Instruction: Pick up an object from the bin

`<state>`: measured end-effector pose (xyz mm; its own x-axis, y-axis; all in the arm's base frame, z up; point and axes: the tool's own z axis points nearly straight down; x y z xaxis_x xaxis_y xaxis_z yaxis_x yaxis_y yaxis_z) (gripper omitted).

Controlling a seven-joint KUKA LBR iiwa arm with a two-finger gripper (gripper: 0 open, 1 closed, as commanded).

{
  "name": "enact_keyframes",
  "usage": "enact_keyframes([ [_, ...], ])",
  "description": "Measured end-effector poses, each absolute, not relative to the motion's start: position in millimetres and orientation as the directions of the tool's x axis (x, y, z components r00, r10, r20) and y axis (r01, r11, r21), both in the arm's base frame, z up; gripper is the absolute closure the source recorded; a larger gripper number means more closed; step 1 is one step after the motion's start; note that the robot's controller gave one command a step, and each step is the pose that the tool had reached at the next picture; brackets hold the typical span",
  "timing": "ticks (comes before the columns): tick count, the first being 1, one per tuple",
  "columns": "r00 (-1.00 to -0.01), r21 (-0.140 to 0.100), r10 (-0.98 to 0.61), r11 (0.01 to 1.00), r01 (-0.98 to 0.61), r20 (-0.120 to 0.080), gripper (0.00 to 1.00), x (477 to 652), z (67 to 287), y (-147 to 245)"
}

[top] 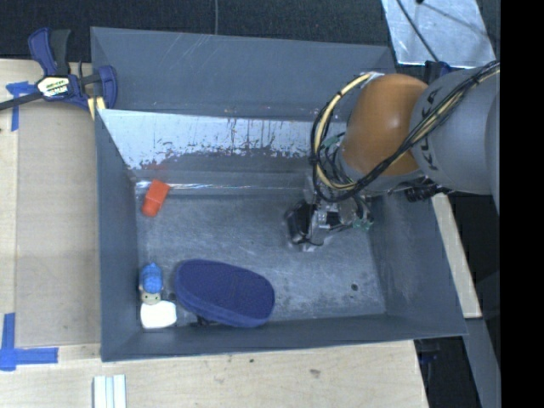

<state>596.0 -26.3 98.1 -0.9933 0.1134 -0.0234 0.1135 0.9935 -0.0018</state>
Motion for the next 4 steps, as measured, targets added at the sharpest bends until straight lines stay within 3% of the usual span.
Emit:
enact_keyframes([
  [1,-0.996,-0.002,0.09,0.996,0.09,-0.012,1.0,578.2,199,-62],
  [2,-0.991,0.001,0.135,0.991,0.135,0.004,1.0,586.3,116,-31],
  [3,-0.937,0.007,0.349,0.937,0.349,-0.002,1.0,579.7,93,-66],
  [4,-0.948,0.002,0.319,0.948,0.319,-0.013,1.0,588.8,170,-83],
])
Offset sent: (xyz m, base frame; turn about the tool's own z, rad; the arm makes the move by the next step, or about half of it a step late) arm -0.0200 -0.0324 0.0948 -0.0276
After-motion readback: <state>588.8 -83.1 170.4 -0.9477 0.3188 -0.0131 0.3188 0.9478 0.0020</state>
